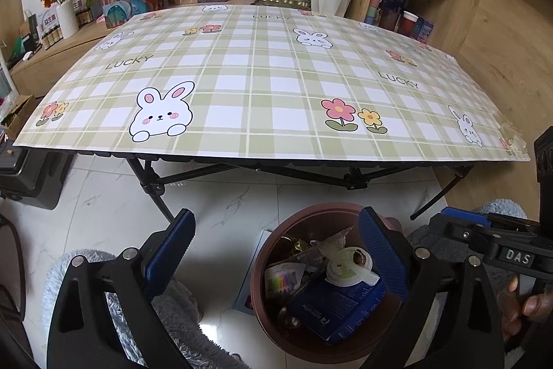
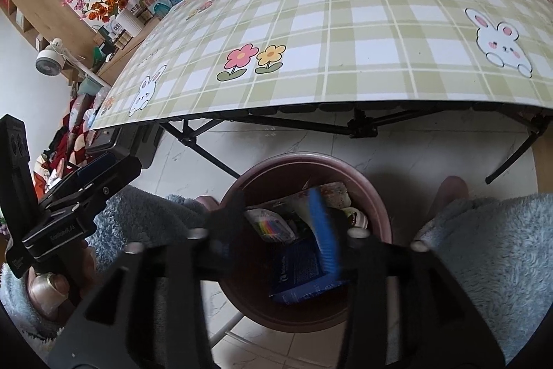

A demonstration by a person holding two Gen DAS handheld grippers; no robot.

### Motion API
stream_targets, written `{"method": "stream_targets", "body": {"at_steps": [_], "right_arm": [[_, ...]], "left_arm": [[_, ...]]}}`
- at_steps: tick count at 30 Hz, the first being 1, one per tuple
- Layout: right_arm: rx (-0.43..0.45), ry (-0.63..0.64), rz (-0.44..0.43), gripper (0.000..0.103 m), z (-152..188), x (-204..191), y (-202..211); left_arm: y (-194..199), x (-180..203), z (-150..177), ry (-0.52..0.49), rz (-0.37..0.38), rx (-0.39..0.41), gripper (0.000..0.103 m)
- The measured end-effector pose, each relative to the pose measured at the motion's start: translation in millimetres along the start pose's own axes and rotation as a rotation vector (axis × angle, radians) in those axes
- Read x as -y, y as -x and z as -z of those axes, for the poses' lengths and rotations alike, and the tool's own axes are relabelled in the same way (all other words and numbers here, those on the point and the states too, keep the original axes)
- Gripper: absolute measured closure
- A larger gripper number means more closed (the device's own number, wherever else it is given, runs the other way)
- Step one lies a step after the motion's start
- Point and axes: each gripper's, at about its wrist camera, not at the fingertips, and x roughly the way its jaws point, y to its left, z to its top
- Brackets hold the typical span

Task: Collect trash
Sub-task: 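Carry the spoon over the bin and open the right gripper to drop it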

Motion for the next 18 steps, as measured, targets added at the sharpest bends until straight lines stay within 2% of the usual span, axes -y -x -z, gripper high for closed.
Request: {"method": "stream_targets", "body": {"at_steps": [1, 3, 6, 13, 18], "right_arm": [[0.005, 0.005, 0.01, 0.043, -0.1, -0.5, 0.8], [0.016, 0.015, 0.036, 0.026, -0.7, -2.1, 2.5], [0.022, 0.022, 0.064, 0.013, -2.0, -2.6, 2.8], [0.037, 0.029, 0.117, 0.007, -5.6, 0.3, 6.5], [0.116, 0.072, 0.179, 0.006, -20.3, -6.9, 30.7]], "left_arm": [[-0.1, -0.3, -0.2, 0.001, -0.001, 0.0, 0.01], [0.0, -0.6, -0.3, 0.003, -0.002, 0.0, 0.01], [-0.1, -0.7, -0.5, 0.003, -0.004, -0.001, 0.01], [2.7, -1.6, -1.5, 0.007, -0.009, 0.011, 0.01], [16.0, -4.7, -11.4, 0.006, -0.032, 0.065, 0.01]]}}
